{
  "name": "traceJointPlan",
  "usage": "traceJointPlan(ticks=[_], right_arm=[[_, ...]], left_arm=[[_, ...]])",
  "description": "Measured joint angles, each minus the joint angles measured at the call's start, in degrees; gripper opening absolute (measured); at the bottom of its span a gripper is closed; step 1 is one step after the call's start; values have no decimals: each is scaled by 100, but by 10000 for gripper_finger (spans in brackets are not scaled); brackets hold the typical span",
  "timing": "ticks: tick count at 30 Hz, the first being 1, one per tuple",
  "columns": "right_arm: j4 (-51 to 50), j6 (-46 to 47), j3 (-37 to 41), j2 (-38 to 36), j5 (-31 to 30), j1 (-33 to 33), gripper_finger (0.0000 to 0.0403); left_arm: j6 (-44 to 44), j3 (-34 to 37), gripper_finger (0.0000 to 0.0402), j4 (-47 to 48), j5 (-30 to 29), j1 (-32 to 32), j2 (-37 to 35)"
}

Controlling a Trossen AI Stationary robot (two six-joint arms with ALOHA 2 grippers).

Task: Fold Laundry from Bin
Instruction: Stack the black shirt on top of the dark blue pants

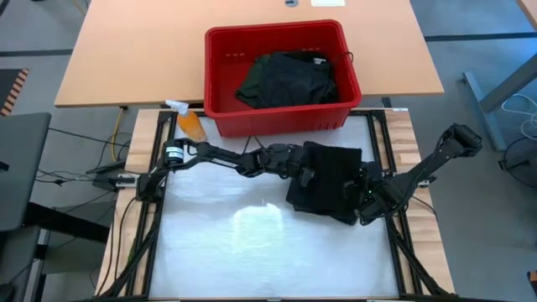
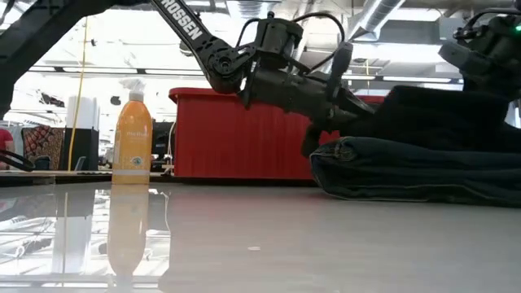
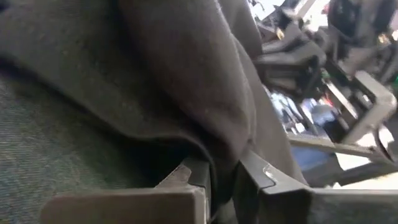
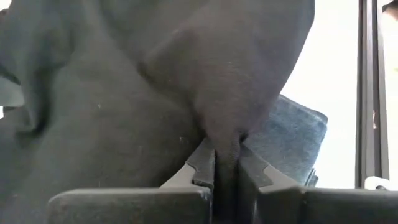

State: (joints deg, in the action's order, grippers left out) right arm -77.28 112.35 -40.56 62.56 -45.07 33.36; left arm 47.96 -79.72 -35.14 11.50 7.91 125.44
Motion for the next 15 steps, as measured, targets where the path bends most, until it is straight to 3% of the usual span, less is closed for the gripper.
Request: traceJointPlan(ticks=[6,15], right_arm=[[-47,-419,0,-308,77,-2,83],[-480,-743,-183,-787,337,-2,183]], left_arm=[[-76,7,70,36,547,204,-88],[-500,4,124,178,795,466,-551]])
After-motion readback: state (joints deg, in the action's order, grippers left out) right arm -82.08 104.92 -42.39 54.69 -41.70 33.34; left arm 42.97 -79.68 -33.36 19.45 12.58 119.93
